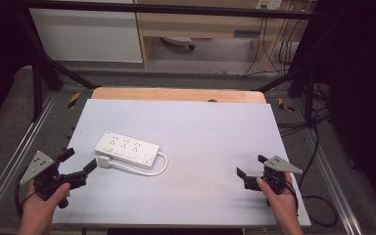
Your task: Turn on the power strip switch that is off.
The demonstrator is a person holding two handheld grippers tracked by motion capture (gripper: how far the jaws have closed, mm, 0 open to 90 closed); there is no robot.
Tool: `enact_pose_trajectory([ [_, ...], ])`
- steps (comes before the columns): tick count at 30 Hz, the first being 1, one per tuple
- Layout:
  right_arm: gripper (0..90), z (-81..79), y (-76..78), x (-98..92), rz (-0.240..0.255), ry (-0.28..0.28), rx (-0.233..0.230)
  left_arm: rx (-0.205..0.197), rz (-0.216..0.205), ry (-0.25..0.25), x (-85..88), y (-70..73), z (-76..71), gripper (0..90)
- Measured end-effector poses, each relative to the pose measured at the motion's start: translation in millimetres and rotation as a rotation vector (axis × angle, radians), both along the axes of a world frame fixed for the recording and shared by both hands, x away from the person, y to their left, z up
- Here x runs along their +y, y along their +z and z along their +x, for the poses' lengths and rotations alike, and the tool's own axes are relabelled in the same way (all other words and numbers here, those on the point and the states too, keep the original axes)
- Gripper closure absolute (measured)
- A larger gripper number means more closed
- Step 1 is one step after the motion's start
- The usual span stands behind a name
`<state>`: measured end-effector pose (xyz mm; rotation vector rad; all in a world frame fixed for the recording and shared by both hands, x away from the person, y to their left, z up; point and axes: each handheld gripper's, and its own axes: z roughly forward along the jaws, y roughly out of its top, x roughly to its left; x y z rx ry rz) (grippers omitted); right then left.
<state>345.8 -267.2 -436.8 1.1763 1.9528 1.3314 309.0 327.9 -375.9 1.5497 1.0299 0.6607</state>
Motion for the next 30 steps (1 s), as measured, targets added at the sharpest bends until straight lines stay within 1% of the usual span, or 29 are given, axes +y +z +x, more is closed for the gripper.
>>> enact_pose_trajectory([
  [4, 2.3, 0.0, -0.5, 0.6, -0.004, 0.004, 0.005, 0.003, 0.007, -0.007, -1.6, -0.8, 3.8, 6.3],
  [13, 2.9, 0.6, -1.0, 1.1, -0.007, 0.005, 0.009, 0.010, 0.007, 0.000, -0.5, -3.2, 12.6, 6.7],
  [17, 2.9, 0.8, -1.2, 1.5, -0.008, 0.007, 0.010, 0.001, 0.005, 0.005, -0.7, 0.7, 16.8, 6.9],
  [25, 2.9, 0.5, -0.7, 0.9, -0.008, 0.006, 0.007, -0.015, 0.019, -0.003, -2.5, 11.3, 28.7, 6.9],
  [30, 3.1, 0.3, -0.5, 0.0, -0.006, 0.004, 0.006, -0.010, 0.023, -0.001, -3.7, 13.4, 36.8, 6.9],
])
